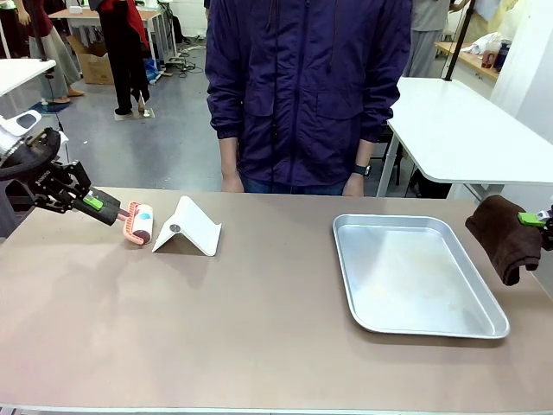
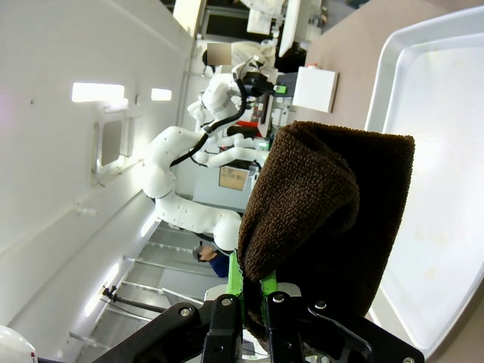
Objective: Clean the surface of the table.
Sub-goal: Clean the area not pointed to by the person, then return the Lint Roller and towel to their original positions.
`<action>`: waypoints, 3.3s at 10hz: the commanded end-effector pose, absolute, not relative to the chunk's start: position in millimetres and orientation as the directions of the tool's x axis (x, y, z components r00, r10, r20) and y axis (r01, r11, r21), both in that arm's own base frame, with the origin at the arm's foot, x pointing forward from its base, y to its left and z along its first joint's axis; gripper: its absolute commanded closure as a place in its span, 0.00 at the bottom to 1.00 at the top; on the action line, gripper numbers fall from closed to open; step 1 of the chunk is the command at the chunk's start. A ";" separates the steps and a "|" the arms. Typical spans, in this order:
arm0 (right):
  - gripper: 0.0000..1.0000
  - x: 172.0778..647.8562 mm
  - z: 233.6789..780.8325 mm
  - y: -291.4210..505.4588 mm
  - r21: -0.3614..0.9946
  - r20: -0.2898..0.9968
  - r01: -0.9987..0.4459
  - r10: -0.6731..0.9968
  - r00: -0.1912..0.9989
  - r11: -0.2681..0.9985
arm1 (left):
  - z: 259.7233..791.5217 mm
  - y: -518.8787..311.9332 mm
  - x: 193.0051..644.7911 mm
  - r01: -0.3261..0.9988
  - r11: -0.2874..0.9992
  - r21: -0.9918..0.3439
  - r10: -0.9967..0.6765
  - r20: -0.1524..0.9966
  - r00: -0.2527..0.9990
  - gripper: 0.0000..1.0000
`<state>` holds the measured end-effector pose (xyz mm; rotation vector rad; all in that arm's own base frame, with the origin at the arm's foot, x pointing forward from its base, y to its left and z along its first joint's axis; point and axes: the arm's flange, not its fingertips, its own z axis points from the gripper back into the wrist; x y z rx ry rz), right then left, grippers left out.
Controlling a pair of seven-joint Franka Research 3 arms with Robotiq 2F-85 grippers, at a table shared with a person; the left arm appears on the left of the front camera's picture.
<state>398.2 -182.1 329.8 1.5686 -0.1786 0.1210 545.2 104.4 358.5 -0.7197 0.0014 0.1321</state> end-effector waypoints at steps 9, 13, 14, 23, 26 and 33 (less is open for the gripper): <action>0.89 399.8 335.9 -182.0 0.982 0.188 -0.189 -0.037 0.981 -0.019 | 403.1 220.4 302.2 0.113 0.556 -0.824 0.019 0.149 0.989 0.79; 0.89 399.8 335.9 -182.0 0.982 0.188 -0.189 -0.037 0.981 -0.019 | 389.2 230.8 273.1 0.092 0.527 -0.845 0.009 0.114 0.993 0.79; 0.89 399.8 335.9 -182.0 0.982 0.188 -0.189 -0.037 0.981 -0.019 | 389.2 230.8 273.1 0.092 0.527 -0.845 0.009 0.114 0.993 0.79; 0.89 399.8 335.9 -182.0 0.982 0.188 -0.189 -0.037 0.981 -0.019 | 389.2 230.8 273.1 0.092 0.527 -0.845 0.009 0.114 0.993 0.79; 0.89 399.8 335.9 -182.0 0.982 0.188 -0.189 -0.037 0.981 -0.019 | 389.2 230.8 273.1 0.092 0.527 -0.845 0.009 0.114 0.993 0.79; 0.89 424.4 408.4 -108.2 0.951 0.277 -0.277 0.019 0.961 0.135 | 502.6 155.5 339.0 0.102 0.610 -0.786 -0.083 0.065 0.994 0.79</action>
